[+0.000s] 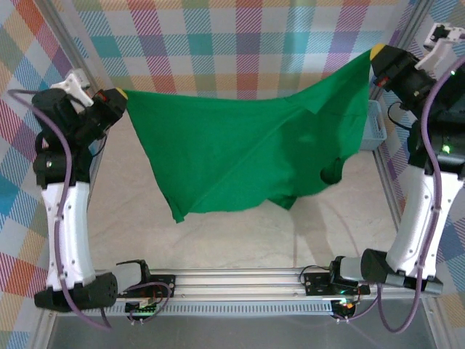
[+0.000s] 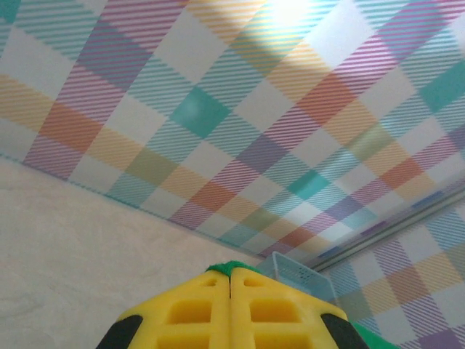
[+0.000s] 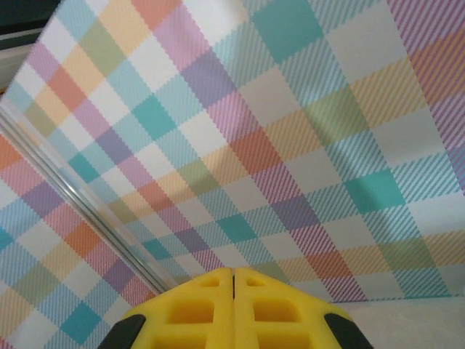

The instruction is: Fold the inside-out t-shirt

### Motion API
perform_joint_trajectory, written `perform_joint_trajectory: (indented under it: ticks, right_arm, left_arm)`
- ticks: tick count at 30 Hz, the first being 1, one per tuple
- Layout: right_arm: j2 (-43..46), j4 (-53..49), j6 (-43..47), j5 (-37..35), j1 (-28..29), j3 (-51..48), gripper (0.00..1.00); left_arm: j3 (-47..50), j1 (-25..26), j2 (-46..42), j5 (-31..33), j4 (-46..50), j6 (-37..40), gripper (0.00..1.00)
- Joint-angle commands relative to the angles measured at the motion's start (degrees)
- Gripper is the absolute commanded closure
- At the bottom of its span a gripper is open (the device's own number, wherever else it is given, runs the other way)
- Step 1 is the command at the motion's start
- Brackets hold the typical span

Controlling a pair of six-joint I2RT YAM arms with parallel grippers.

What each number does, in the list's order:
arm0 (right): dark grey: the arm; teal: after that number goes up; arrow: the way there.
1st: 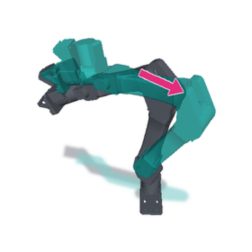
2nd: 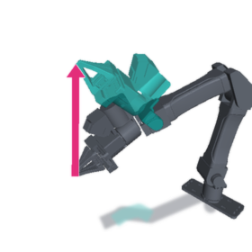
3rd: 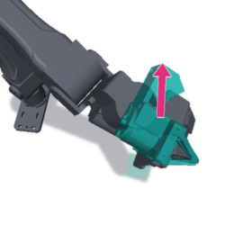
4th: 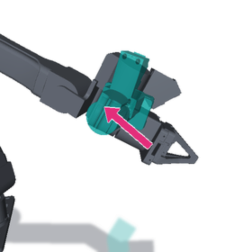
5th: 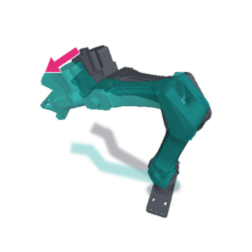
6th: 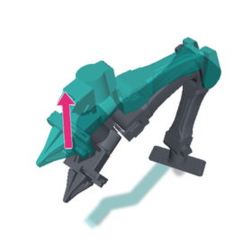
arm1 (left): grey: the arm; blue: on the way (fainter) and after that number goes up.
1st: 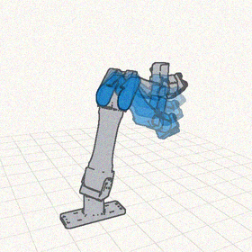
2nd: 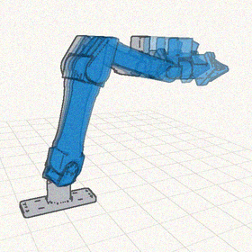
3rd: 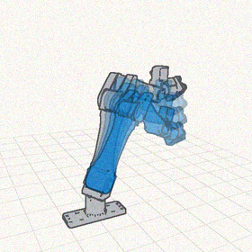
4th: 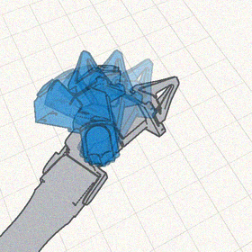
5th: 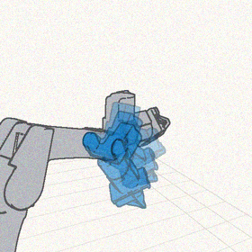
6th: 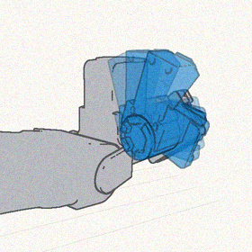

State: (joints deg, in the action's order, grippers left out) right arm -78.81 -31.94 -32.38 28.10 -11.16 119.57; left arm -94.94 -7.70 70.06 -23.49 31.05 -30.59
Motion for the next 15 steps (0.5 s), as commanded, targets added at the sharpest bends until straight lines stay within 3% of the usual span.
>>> perform_joint_trajectory:
  ticks: [1,9,15]
  right_arm:
    - [-5.56,4.04,-0.65,0.11,0.26,1.25,1.0]
    - [-19.2,9.72,-2.82,2.27,1.29,11.91,1.0]
    - [-32.45,9.28,-6.79,3.02,1.75,32.05,1.0]
  left_arm:
    - [-2.12,-0.48,5.36,-0.72,-2.28,-0.95,1.0]
    - [-14.14,-0.37,20.04,-3.05,-6.1,-4.12,1.0]
    - [-35.71,-0.31,33.77,-5.42,-3.54,-4.38,1.0]
